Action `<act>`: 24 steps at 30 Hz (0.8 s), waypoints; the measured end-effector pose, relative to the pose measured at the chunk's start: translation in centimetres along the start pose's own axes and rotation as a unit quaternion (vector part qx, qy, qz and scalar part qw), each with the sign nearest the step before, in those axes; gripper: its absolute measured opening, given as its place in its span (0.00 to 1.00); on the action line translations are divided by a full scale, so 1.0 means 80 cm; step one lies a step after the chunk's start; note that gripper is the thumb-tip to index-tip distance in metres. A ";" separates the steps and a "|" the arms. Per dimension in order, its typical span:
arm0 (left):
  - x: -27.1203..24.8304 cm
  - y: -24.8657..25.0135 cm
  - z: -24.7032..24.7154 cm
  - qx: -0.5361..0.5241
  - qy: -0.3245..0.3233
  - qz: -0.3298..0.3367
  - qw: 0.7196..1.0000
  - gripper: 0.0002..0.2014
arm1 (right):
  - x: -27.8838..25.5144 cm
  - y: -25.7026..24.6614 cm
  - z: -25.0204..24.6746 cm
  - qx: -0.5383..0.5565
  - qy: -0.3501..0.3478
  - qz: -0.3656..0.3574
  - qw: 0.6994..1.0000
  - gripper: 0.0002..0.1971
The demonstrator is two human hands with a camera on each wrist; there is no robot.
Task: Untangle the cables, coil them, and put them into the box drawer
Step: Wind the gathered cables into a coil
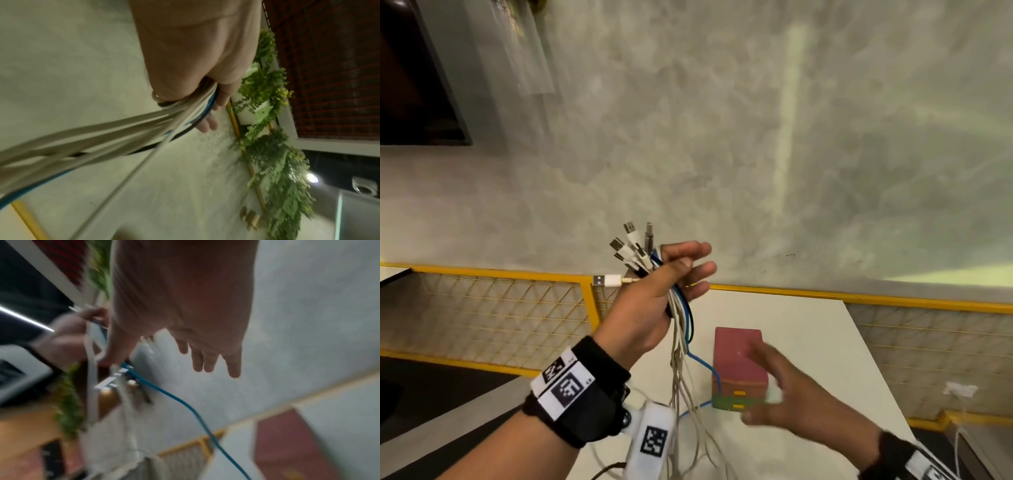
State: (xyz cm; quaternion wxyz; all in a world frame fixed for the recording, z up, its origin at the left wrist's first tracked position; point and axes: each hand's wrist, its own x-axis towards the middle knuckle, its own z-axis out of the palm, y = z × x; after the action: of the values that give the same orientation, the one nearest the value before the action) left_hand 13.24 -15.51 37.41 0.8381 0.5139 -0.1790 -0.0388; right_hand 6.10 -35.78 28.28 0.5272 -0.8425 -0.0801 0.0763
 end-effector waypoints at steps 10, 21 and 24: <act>-0.004 0.017 0.026 -0.090 -0.003 0.004 0.996 0.13 | 0.032 -0.037 0.069 0.056 -0.048 -0.035 0.997 0.03; -0.062 -0.005 -0.011 -0.061 -0.337 -0.259 0.903 0.23 | 0.049 0.008 -0.008 -0.042 0.033 0.047 0.998 0.06; -0.066 -0.023 -0.029 0.048 -0.365 -0.322 0.872 0.24 | 0.053 -0.026 -0.031 -0.147 0.048 0.006 0.988 0.06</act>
State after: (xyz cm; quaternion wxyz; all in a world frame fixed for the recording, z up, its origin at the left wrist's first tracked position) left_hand 9.32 -13.09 33.51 0.6285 0.5315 -0.2982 -0.4832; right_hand 10.68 -36.17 31.05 0.4002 -0.9141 -0.0604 0.0262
